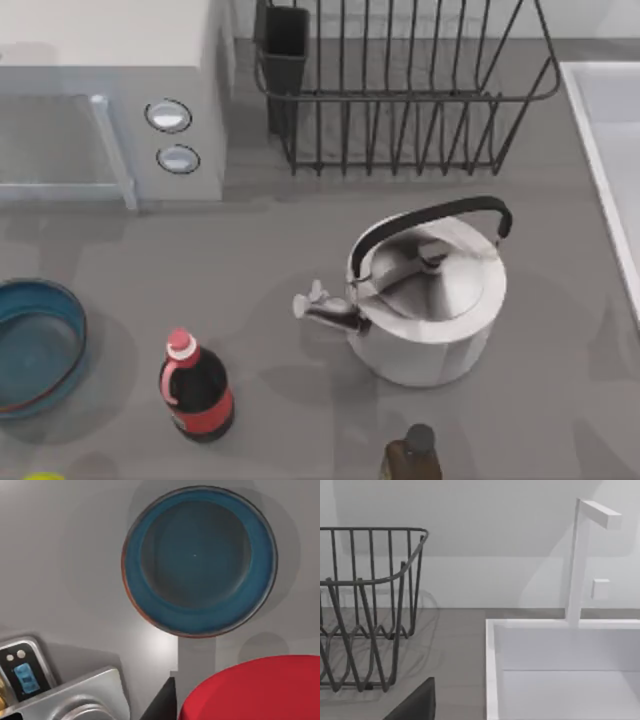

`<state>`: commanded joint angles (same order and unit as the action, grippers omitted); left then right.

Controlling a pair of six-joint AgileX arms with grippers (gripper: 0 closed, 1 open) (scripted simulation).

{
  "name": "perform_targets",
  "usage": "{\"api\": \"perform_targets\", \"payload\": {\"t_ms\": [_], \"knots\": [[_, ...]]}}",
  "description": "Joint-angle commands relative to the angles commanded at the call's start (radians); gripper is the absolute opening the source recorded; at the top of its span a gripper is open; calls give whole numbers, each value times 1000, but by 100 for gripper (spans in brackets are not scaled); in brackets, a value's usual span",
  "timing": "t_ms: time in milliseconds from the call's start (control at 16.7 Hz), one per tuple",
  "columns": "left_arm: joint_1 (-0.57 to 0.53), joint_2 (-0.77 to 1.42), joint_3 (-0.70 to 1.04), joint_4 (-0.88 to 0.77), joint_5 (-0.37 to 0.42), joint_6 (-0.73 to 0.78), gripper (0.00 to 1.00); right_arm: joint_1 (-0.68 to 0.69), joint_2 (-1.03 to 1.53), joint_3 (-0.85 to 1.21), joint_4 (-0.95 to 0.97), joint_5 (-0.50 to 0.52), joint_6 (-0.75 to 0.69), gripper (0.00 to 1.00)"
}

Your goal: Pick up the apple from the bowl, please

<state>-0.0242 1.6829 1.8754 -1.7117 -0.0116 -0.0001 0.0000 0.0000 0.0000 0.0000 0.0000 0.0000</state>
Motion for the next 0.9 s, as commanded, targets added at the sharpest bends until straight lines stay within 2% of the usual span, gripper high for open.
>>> {"api": "perform_targets", "payload": {"t_ms": [120,420,540,660,900], "knots": [[-97,98,62,23,3,-96,0,0,0,0,0,0,0,100],[-421,396,229,107,10,-416,0,0,0,0,0,0,0,100],[-504,476,278,139,13,-499,0,0,0,0,0,0,0,100],[-545,515,302,160,15,-539,0,0,0,0,0,0,0,100],[-546,518,301,161,15,-541,0,0,0,0,0,0,0,100]]}}
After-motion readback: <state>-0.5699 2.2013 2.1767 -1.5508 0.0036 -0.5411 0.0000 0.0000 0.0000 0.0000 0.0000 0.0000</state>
